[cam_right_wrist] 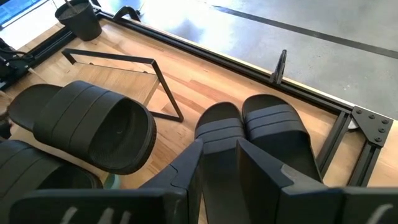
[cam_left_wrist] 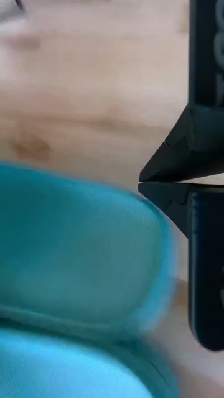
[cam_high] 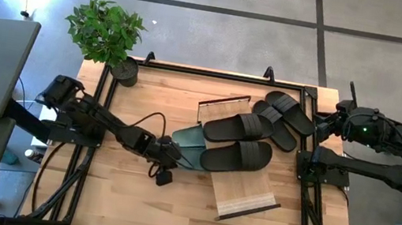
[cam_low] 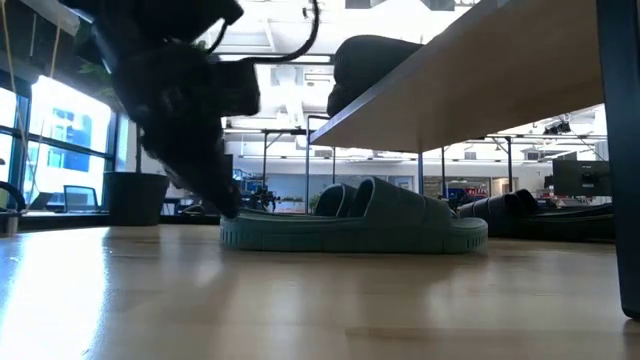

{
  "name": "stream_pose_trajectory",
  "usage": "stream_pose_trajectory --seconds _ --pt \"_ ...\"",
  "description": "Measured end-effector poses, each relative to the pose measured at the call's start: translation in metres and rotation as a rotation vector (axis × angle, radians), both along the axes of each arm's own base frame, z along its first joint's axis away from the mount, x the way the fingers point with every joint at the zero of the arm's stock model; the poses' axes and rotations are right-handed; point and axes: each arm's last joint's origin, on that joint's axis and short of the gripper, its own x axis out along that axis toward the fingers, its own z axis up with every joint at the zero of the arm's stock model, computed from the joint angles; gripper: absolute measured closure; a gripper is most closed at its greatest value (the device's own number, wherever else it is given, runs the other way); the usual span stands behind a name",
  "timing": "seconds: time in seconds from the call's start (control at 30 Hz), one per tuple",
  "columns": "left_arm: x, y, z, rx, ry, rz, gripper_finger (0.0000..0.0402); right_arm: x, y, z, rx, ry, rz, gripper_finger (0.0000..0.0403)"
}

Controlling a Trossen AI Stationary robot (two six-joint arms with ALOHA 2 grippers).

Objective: Pick and place slides into the shelf
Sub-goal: Move the green slides under the shelf

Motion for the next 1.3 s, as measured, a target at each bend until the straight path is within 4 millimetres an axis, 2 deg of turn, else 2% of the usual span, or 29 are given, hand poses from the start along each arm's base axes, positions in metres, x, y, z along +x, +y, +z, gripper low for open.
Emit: stream_pose_trajectory --seconds 0.17,0.43,0.7,0.8,1.1,1.3 --pt "0.006 -0.002 -0.013 -0.011 0.017 -0.003 0.0401 0.0 0.0 0.0 0.002 0.0 -0.001 0.0315" --pt "0.016 -0.008 -0.004 -0.041 0.049 -0.037 0.0401 0.0 0.0 0.0 0.005 -0.002 0.002 0.0315" --pt "0.0 -0.003 0.0 0.041 0.351 -0.008 0.0401 0.0 0.0 0.0 0.007 0.0 0.006 0.0315" --pt "-0.003 -0.002 -0.001 0.074 0.39 0.004 0.0401 0.0 0.0 -0.001 0.007 0.004 0.006 0.0315" --pt "0.008 0.0 0.003 0.165 0.257 0.046 0.0401 -0.002 0.001 -0.003 0.014 0.038 0.004 0.0315" --pt "0.018 -0.001 0.007 0.183 0.145 0.014 0.0401 -0.003 0.001 -0.003 0.015 0.044 0.004 0.0315"
